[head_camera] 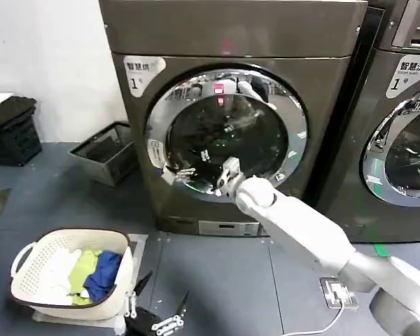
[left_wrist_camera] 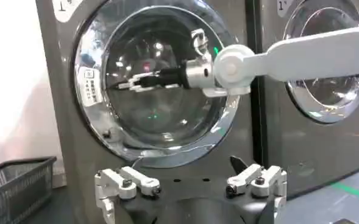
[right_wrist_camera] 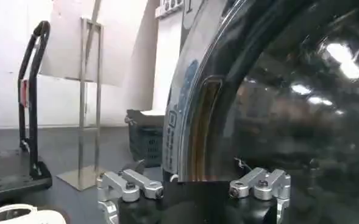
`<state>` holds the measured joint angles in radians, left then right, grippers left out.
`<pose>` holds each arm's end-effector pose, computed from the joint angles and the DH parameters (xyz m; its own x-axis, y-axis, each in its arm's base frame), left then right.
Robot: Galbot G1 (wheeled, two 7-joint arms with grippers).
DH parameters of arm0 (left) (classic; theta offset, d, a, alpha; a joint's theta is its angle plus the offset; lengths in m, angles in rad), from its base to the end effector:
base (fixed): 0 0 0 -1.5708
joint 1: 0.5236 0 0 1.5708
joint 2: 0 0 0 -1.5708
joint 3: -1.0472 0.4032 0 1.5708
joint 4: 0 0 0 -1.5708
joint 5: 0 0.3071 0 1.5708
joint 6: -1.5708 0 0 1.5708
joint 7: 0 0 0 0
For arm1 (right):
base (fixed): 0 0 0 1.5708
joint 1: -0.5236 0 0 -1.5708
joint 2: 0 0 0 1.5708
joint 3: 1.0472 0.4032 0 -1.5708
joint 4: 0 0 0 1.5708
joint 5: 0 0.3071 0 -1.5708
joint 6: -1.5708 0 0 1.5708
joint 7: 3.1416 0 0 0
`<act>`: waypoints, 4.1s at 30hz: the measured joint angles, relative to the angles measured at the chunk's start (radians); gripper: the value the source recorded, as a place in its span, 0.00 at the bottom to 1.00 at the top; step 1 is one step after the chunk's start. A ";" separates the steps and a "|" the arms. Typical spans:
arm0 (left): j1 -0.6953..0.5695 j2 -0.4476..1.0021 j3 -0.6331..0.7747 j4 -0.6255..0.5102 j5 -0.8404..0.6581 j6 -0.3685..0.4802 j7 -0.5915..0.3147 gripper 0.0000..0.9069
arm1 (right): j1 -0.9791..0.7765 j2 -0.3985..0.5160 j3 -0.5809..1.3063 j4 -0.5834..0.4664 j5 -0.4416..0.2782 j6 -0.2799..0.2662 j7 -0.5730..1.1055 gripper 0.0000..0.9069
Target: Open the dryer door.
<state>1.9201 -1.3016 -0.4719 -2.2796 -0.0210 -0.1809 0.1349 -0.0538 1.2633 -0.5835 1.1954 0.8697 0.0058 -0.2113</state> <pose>-0.0030 0.0425 -0.3064 -0.9319 0.3621 0.0205 0.3621 0.9257 0.1088 0.5465 0.0874 -0.2035 -0.5721 -0.8201 -0.0051 -0.8157 0.5696 -0.1009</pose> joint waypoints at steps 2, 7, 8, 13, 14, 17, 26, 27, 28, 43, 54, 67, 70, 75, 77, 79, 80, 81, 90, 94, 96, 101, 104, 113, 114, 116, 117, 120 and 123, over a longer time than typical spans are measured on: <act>-0.001 0.001 0.000 0.001 -0.001 0.000 0.000 1.00 | 0.003 0.012 0.000 -0.010 0.000 0.000 -0.004 1.00; -0.003 0.001 0.000 0.002 -0.002 0.000 0.000 1.00 | 0.014 0.046 0.000 -0.041 0.001 0.000 -0.022 1.00; -0.003 0.002 0.000 0.002 -0.002 0.000 0.000 1.00 | 0.017 0.053 -0.001 -0.049 0.002 0.000 -0.025 1.00; -0.002 0.003 -0.004 0.002 -0.005 0.000 0.000 1.00 | 0.032 0.085 0.000 -0.087 0.004 0.000 -0.046 1.00; -0.002 0.003 -0.005 0.002 -0.006 0.000 0.000 1.00 | 0.035 0.090 0.001 -0.094 0.004 0.000 -0.050 1.00; -0.001 0.003 -0.006 0.001 -0.007 0.000 0.000 1.00 | 0.042 0.105 0.001 -0.116 0.004 0.000 -0.071 1.00; -0.002 0.001 -0.002 0.000 -0.008 -0.001 0.000 1.00 | 0.065 0.152 0.013 -0.200 0.000 0.002 -0.133 1.00; -0.002 0.001 -0.001 0.000 -0.008 -0.001 0.000 1.00 | 0.066 0.157 0.016 -0.211 -0.003 0.004 -0.138 1.00; -0.002 0.001 -0.001 0.000 -0.007 -0.001 0.000 1.00 | 0.068 0.162 0.018 -0.222 -0.007 0.006 -0.147 1.00; -0.002 0.003 0.004 0.001 -0.007 -0.001 0.000 1.00 | 0.081 0.186 0.021 -0.290 -0.018 0.010 -0.270 1.00; -0.003 0.005 0.001 0.001 -0.008 0.000 0.000 1.00 | 0.080 0.153 0.005 -0.254 -0.018 0.016 -0.349 1.00; -0.014 0.012 -0.052 -0.007 -0.062 0.027 0.002 1.00 | 0.052 0.071 -0.038 -0.100 -0.012 0.028 -0.392 1.00; -0.010 0.013 -0.071 -0.015 -0.081 0.038 0.002 1.00 | 0.041 0.046 -0.042 -0.052 -0.010 0.028 -0.396 1.00; 0.009 0.011 -0.117 -0.033 -0.117 0.059 -0.008 1.00 | 0.026 -0.003 -0.051 0.029 0.001 0.026 -0.396 1.00; 0.016 0.012 -0.135 -0.037 -0.123 0.064 -0.014 1.00 | 0.018 -0.023 -0.051 0.063 0.007 0.024 -0.395 1.00; 0.020 0.012 -0.159 -0.044 -0.138 0.074 -0.018 1.00 | 0.012 -0.040 -0.051 0.091 0.009 0.022 -0.393 1.00; 0.021 0.012 -0.168 -0.047 -0.147 0.079 -0.018 1.00 | 0.008 -0.050 -0.051 0.109 0.010 0.021 -0.392 1.00; 0.022 0.011 -0.179 -0.050 -0.161 0.087 -0.019 1.00 | 0.004 -0.058 -0.051 0.124 0.010 0.019 -0.391 1.00; 0.018 0.011 -0.293 -0.059 -0.205 0.117 -0.037 1.00 | -0.029 -0.127 -0.049 0.270 0.016 0.008 -0.382 1.00; 0.002 0.015 -0.337 -0.052 -0.238 0.131 -0.036 1.00 | -0.049 -0.161 -0.046 0.338 0.016 0.001 -0.380 1.00; -0.010 0.021 -0.359 -0.047 -0.256 0.136 -0.034 1.00 | -0.060 -0.181 -0.043 0.372 0.015 -0.002 -0.379 1.00; -0.041 0.036 -0.384 -0.028 -0.285 0.145 -0.021 1.00 | -0.090 -0.237 -0.033 0.450 0.013 -0.009 -0.389 1.00; -0.064 0.051 -0.384 -0.013 -0.315 0.153 -0.005 1.00 | -0.107 -0.269 -0.025 0.494 0.009 -0.012 -0.410 1.00; -0.145 0.103 -0.365 0.028 -0.348 0.159 0.026 1.00 | -0.160 -0.348 -0.003 0.565 0.005 -0.012 -0.470 1.00; -0.154 0.110 -0.360 0.032 -0.349 0.158 0.030 1.00 | -0.166 -0.357 0.001 0.573 0.005 -0.011 -0.480 1.00; -0.174 0.125 -0.349 0.040 -0.354 0.157 0.039 1.00 | -0.178 -0.375 0.010 0.582 0.005 -0.008 -0.502 1.00; -0.182 0.132 -0.342 0.044 -0.357 0.156 0.044 1.00 | -0.187 -0.387 0.017 0.590 0.005 -0.004 -0.513 1.00; -0.209 0.154 -0.322 0.057 -0.368 0.156 0.054 1.00 | -0.211 -0.419 0.038 0.612 0.004 0.006 -0.545 1.00; -0.243 0.175 -0.300 0.072 -0.383 0.165 0.063 1.00 | -0.246 -0.456 0.071 0.639 -0.017 0.023 -0.588 1.00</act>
<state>1.6774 -1.1263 -0.7722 -2.2075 -0.4042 -0.0162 0.1982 -0.2993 0.8073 -0.5123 1.8345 0.8526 0.0293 -0.7995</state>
